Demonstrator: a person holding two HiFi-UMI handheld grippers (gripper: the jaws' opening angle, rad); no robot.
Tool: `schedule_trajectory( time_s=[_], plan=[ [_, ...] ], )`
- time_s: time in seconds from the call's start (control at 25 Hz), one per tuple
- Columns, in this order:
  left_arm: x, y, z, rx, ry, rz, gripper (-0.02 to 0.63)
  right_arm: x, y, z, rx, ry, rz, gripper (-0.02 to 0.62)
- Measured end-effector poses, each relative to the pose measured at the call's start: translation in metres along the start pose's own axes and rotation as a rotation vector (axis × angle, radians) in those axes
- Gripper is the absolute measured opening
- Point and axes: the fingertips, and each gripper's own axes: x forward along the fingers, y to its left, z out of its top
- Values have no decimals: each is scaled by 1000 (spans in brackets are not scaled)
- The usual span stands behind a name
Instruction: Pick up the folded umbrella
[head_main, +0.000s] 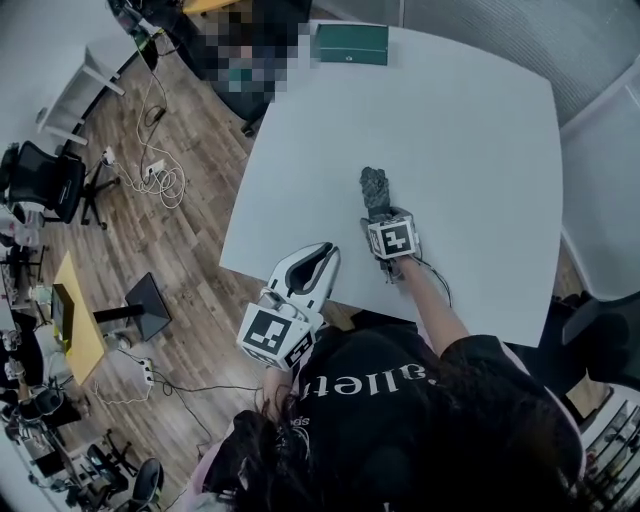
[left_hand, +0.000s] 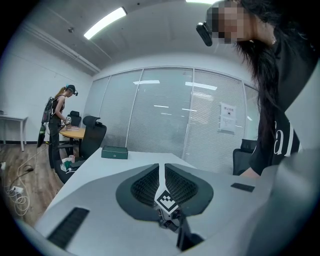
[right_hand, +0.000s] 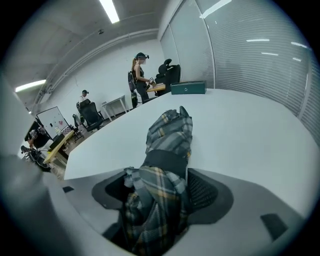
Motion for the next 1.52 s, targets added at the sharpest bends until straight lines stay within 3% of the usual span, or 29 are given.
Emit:
schedule_trajectory(
  time_s=[0.32, 0.4, 0.64, 0.88, 1.24, 1.52],
  plan=[
    [-11, 14, -5, -18, 1, 39, 54, 5, -7, 0, -19, 24, -84, 296],
    [-14, 12, -7, -17, 1, 32, 54, 2, -8, -1, 39, 23, -67, 272],
    [-34, 16, -7, -18, -11, 39, 54, -14, -6, -16, 353, 51, 62, 235],
    [-62, 27, -7, -19, -31, 63, 54, -41, 13, -35, 470, 32, 131, 230],
    [-99, 23, -11, -23, -52, 44, 54, -103, 67, -12, 516, -98, 268, 230],
    [-135, 15, -22, -25, -68, 40, 54, -152, 122, -3, 464, -185, 355, 230]
  ],
)
